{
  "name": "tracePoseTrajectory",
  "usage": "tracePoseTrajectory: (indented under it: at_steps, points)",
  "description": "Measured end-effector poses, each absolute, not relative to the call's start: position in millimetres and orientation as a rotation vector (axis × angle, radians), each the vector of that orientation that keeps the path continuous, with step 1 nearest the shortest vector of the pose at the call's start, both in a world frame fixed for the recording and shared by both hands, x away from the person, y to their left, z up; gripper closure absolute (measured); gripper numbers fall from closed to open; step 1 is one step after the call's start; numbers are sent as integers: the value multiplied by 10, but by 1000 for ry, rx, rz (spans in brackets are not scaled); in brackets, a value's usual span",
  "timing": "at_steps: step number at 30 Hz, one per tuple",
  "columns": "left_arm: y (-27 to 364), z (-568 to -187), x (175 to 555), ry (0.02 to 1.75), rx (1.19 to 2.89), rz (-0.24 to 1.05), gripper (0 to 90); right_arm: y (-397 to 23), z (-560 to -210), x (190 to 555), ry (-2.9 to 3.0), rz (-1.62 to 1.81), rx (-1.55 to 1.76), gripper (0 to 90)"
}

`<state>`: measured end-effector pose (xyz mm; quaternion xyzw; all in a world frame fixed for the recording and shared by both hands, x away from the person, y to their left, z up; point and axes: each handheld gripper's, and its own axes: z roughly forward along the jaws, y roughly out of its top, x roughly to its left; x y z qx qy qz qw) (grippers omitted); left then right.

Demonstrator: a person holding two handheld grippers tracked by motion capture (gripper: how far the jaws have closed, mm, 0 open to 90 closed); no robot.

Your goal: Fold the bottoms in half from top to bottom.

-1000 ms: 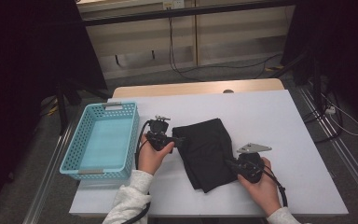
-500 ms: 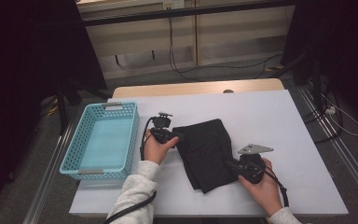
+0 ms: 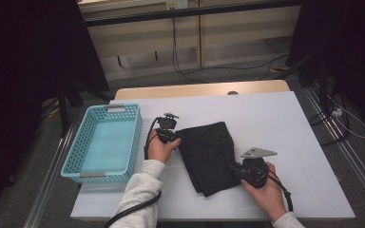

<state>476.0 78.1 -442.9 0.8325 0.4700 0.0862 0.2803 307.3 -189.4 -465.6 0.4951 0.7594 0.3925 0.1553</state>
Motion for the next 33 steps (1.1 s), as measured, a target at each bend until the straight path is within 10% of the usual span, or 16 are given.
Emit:
tracePoseTrajectory:
  at_steps: [11,33]
  points:
    - [722,-4375,4823,1373,2231,87,731,-1871,-4665,3047,2153,1123,1414,783]
    - [699,-4085,4993,1530,2297,-27,805,-1845,-4613,3007,2132,1174,1410,796]
